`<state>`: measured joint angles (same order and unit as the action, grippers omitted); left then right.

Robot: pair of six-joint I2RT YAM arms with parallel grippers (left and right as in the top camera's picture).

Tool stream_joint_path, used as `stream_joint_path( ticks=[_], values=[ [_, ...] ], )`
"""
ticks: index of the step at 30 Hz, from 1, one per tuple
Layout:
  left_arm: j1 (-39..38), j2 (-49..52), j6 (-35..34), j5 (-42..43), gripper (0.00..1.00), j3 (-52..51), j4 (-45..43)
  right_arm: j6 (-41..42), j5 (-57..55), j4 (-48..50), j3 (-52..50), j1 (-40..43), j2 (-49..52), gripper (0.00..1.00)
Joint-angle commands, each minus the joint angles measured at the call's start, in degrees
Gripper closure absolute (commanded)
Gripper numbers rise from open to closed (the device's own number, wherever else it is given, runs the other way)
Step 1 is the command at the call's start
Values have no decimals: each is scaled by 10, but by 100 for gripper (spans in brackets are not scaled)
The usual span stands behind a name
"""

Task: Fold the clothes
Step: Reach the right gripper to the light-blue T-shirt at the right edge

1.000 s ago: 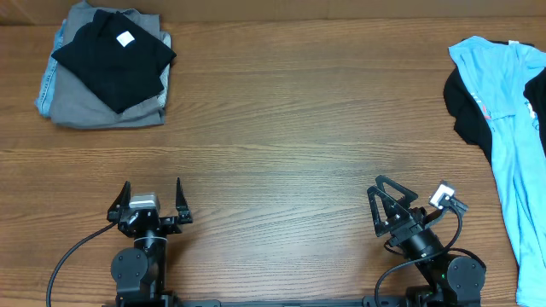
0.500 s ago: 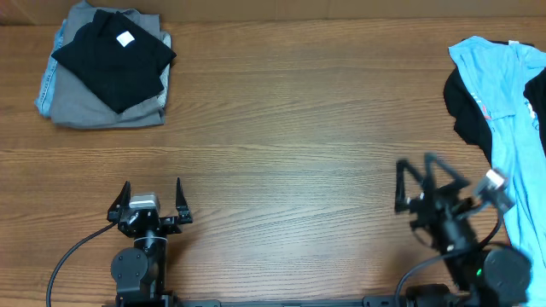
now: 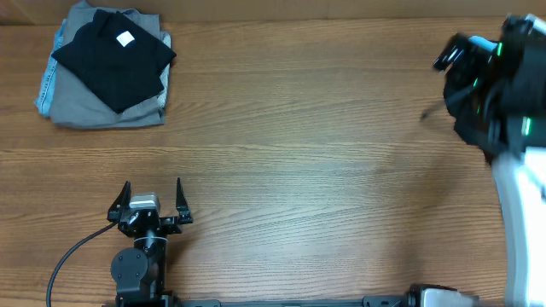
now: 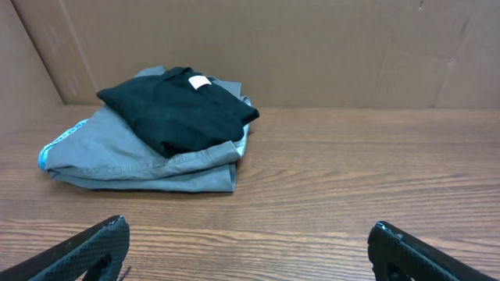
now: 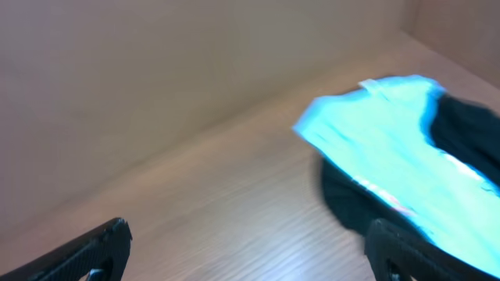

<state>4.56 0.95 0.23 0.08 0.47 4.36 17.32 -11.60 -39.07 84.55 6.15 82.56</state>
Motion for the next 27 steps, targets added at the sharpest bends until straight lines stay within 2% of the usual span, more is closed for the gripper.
stream_joint_path(
  ticks=[1, 10, 12, 15, 22, 27],
  values=[
    [3, -7, 11, 6, 0, -2, 1, -17, -32, -43, 81, 38, 91, 0],
    [3, -7, 11, 6, 0, -2, 1, -152, -22, 59, 97, 100, 255, 0],
    [3, -7, 11, 6, 0, -2, 1, -161, -26, 80, 105, 110, 288, 0],
    [3, -7, 11, 6, 0, -2, 1, -161, -25, 107, 130, 123, 348, 8],
    [3, -7, 11, 6, 0, -2, 1, -183, -68, 152, 165, 128, 452, 9],
    [3, -7, 11, 6, 0, -2, 1, -191, -109, 177, 166, 132, 510, 14]
  ],
)
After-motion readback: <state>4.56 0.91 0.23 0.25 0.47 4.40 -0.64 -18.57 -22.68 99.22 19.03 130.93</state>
